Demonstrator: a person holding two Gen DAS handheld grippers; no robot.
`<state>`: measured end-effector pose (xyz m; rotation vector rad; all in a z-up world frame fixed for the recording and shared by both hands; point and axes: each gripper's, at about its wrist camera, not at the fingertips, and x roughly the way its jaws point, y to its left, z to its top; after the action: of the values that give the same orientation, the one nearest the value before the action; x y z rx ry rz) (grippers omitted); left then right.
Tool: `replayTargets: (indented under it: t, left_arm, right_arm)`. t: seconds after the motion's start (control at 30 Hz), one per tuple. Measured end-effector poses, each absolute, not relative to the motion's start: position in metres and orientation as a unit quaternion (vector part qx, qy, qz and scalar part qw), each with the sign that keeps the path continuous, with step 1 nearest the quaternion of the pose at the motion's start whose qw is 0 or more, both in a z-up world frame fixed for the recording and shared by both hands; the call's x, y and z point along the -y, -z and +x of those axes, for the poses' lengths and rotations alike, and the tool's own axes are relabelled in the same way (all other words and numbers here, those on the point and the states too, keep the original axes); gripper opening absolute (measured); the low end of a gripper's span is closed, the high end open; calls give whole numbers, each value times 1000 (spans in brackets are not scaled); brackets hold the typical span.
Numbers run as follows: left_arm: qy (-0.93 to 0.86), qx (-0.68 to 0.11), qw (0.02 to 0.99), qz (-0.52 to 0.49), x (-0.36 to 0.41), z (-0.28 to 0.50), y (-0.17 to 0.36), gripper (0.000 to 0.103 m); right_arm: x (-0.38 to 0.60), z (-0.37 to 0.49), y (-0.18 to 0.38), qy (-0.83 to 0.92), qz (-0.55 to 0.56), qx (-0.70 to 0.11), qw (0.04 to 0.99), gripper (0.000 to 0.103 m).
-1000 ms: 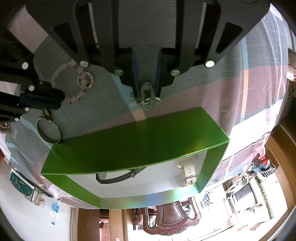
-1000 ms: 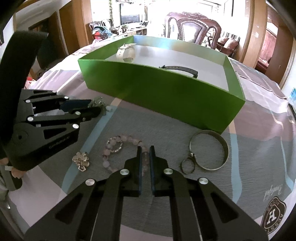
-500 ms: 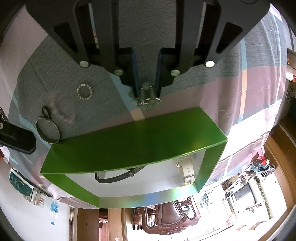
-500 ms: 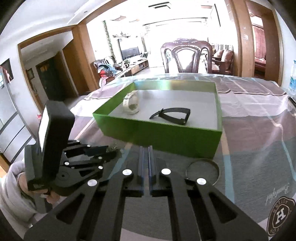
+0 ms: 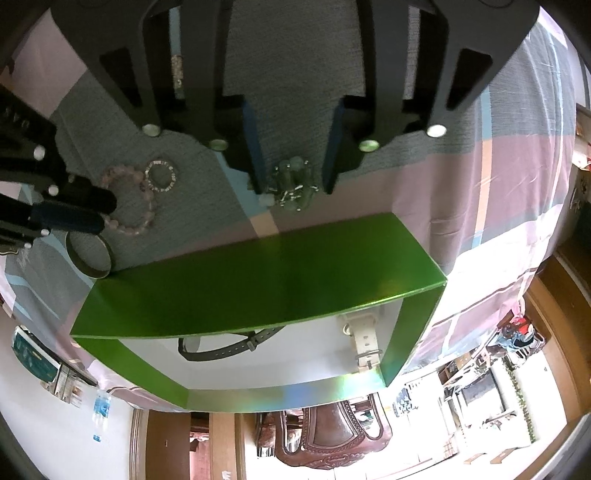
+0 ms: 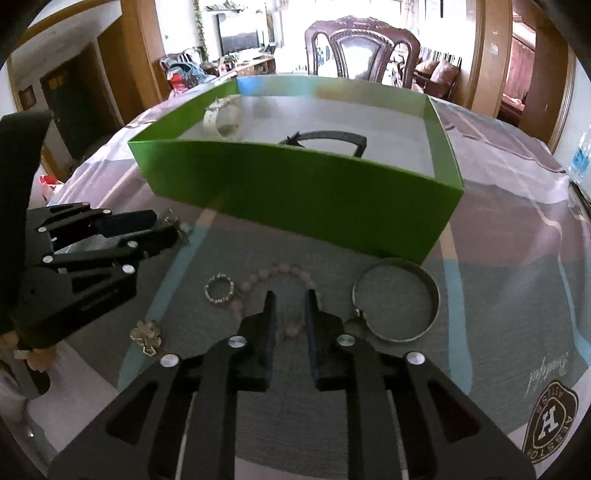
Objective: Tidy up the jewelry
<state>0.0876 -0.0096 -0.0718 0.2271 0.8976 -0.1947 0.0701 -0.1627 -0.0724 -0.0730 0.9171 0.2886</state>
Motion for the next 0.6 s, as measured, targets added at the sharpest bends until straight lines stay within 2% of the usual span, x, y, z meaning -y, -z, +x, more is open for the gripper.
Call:
replayTargets:
  t: [0.03, 0.23, 0.3, 0.4, 0.57, 0.6]
  left_arm:
    - [94, -432, 890, 110, 10, 87, 72, 37]
    - [96, -432, 890, 111, 10, 87, 72, 37]
    - [96, -432, 890, 111, 10, 87, 73, 37]
    - [97, -433, 889, 111, 10, 88, 73, 40]
    - [98, -432, 890, 113, 10, 90, 76, 43]
    - [100, -432, 889, 113, 11, 89, 76, 40]
  right_arm:
    - [163, 69, 73, -136, -36, -442, 886, 33]
    - [163, 69, 81, -135, -41, -452, 881, 33]
    - [160, 69, 81, -136, -51, -450, 881, 31]
    - [158, 67, 81, -143, -55, -448, 881, 21]
    - [162, 69, 81, -143, -46, -449, 881, 20]
    - [161, 69, 81, -143, -48, -449, 881, 20]
